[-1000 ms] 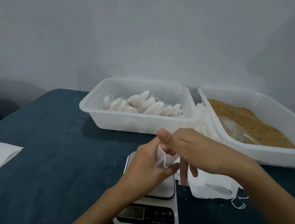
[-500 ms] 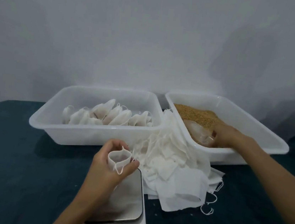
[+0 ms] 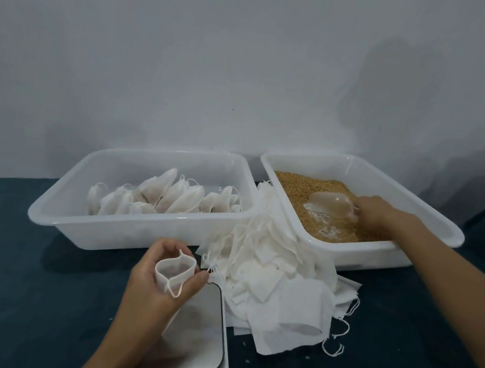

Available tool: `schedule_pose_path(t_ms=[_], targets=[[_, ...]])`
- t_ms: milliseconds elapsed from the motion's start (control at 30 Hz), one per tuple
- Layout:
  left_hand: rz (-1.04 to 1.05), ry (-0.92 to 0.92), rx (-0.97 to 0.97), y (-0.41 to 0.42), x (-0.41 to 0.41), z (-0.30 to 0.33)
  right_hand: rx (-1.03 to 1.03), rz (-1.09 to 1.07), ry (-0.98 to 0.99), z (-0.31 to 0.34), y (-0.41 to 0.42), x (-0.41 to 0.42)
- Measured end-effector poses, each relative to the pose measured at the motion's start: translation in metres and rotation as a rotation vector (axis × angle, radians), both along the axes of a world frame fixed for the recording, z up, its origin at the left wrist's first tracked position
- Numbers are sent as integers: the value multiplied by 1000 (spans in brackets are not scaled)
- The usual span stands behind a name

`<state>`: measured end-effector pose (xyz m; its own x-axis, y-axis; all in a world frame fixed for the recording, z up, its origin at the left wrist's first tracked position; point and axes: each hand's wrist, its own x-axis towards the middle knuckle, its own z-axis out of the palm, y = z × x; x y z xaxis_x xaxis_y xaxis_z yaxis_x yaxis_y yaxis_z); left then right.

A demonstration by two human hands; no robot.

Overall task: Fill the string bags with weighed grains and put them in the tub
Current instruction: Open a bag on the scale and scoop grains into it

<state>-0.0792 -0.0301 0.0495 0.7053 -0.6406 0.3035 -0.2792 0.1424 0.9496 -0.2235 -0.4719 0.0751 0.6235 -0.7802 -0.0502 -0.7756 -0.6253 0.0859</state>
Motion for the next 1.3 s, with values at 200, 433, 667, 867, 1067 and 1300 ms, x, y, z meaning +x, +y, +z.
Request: schedule_pose_path(t_ms=[200, 433, 667, 867, 1067, 1300], targets=[[6, -6, -6, 0, -1, -1, 9, 65, -4, -3, 3, 1], [33, 8, -28, -1, -3, 0, 37, 57, -91, -3, 0, -3], [34, -13, -35, -1, 1, -4, 41, 67, -138, -2, -3, -4], [50, -8, -40, -2, 1, -4, -157, 126, -87, 4, 5, -1], [54, -51, -6, -1, 4, -9, -52, 299, -45, 12, 20, 0], [54, -32, -46, -2, 2, -6, 205, 332, -75, 25, 28, -32]])
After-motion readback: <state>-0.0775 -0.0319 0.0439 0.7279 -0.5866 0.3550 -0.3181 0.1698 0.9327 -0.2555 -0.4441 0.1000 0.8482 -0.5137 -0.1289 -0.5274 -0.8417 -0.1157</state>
